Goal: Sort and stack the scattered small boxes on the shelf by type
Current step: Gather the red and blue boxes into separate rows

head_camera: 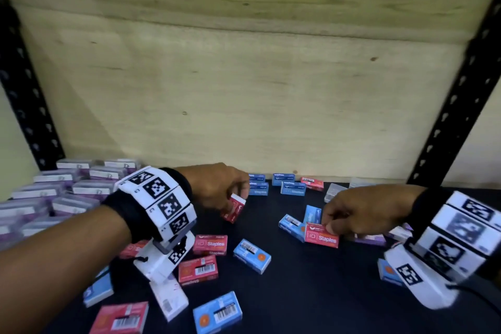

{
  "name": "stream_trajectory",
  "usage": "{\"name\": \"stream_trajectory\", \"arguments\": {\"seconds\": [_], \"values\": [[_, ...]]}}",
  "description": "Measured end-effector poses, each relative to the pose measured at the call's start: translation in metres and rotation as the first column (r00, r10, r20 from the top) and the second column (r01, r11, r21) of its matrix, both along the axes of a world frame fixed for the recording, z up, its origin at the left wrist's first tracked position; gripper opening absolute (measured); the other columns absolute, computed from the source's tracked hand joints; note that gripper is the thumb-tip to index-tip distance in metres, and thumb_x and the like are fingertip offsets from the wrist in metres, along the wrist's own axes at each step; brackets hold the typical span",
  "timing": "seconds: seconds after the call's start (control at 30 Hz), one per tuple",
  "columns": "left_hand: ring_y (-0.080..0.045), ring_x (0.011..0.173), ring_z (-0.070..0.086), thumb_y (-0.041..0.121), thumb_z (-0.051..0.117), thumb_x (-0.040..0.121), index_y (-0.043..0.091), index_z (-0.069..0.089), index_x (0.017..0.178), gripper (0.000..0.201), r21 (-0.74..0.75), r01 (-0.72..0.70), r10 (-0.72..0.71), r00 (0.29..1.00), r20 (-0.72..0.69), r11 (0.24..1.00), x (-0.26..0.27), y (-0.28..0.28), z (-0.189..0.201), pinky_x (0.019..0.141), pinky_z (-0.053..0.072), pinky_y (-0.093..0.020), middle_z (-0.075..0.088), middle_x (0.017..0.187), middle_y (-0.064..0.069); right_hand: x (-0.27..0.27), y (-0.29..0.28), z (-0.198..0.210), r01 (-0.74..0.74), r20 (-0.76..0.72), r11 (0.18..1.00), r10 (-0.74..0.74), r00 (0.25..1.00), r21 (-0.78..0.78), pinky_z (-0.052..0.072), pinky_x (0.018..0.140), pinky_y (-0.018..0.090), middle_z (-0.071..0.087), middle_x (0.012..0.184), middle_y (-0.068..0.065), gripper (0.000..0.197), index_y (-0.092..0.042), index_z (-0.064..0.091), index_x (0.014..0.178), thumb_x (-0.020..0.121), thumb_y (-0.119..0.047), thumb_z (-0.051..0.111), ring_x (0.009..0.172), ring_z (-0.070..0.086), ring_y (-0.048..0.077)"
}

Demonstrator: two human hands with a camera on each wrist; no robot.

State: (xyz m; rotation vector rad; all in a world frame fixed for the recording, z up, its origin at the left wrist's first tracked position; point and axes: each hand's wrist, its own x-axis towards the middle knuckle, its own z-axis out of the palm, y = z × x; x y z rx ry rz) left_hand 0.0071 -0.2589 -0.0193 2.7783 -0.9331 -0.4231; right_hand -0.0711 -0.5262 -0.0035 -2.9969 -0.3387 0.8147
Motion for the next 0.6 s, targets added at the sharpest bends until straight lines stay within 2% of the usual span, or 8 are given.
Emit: {"name": "stream_trajectory", "arguments": {"seconds": [0.07,0.1,0.17,0.27,0.4,0.5,0.6], "values": [[-0.012,0.084,0.058,0.013,0.068,0.087,0.031,0.056,0.115,0.035,0.008,-0.04,0.04,0.999,0.037,0.999,0.005,0.013,0.004,0.078,0.049,-0.026,0.06,0.09,0.013,0.008,0.011,0.004,-0.065,0.075,0.998,0.064,0.995,0.008,0.048,0.088,0.024,0.068,0.097,-0.016,0.012,-0.036,0.062,0.096,0.098,-0.039,0.051,0.087,0.06,0.003],[-0.01,0.083,0.055,0.013,0.067,0.088,0.032,0.055,0.121,0.04,0.032,-0.051,0.049,0.997,0.066,0.998,0.008,0.019,0.006,0.076,0.044,-0.023,0.056,0.088,0.015,0.012,0.017,0.006,-0.093,0.108,0.996,0.091,0.99,0.014,0.047,0.09,0.025,0.066,0.097,-0.018,0.011,-0.038,0.062,0.097,0.098,-0.038,0.051,0.091,0.06,0.004],[-0.008,0.082,0.049,0.015,0.067,0.089,0.032,0.057,0.123,0.039,0.082,-0.082,0.073,0.992,0.107,0.993,0.014,0.032,0.008,0.075,0.037,-0.019,0.052,0.088,0.016,0.023,0.033,0.008,-0.146,0.165,0.989,0.141,0.976,0.016,0.047,0.087,0.025,0.062,0.094,-0.019,0.014,-0.037,0.064,0.103,0.099,-0.038,0.051,0.091,0.059,0.006],[-0.007,0.084,0.053,0.018,0.071,0.087,0.029,0.065,0.114,0.029,0.081,-0.153,0.142,0.982,0.126,0.985,0.026,0.05,0.004,0.071,0.037,-0.018,0.061,0.096,0.011,0.042,0.06,0.009,-0.204,0.216,0.979,0.204,0.955,-0.023,0.044,0.084,0.026,0.058,0.098,-0.014,0.02,-0.029,0.065,0.112,0.1,-0.036,0.049,0.093,0.057,0.01],[-0.006,0.075,0.056,0.017,0.075,0.083,0.025,0.065,0.104,0.025,0.081,-0.272,0.265,0.96,0.087,0.959,0.041,0.071,-0.005,0.061,0.04,-0.017,0.064,0.089,0.011,0.072,0.096,0.005,-0.249,0.224,0.965,0.262,0.939,-0.085,0.05,0.086,0.034,0.067,0.104,-0.002,0.023,-0.02,0.068,0.107,0.099,-0.033,0.05,0.095,0.062,0.019],[-0.009,0.081,0.056,0.022,0.078,0.081,0.023,0.065,0.105,0.027,0.141,-0.313,0.301,0.948,0.104,0.939,0.049,0.082,-0.005,0.067,0.04,-0.023,0.059,0.087,0.011,0.09,0.119,0.001,-0.264,0.231,0.957,0.286,0.93,-0.121,0.049,0.077,0.033,0.069,0.099,0.003,0.023,-0.015,0.069,0.103,0.097,-0.025,0.049,0.092,0.063,0.024],[-0.013,0.086,0.055,0.024,0.076,0.083,0.021,0.065,0.108,0.028,0.178,-0.325,0.304,0.943,0.136,0.929,0.056,0.087,-0.006,0.073,0.04,-0.023,0.057,0.09,0.009,0.107,0.139,-0.006,-0.26,0.253,0.953,0.293,0.922,-0.159,0.05,0.075,0.032,0.069,0.1,0.005,0.023,-0.013,0.069,0.104,0.096,-0.022,0.049,0.092,0.065,0.025]]}}
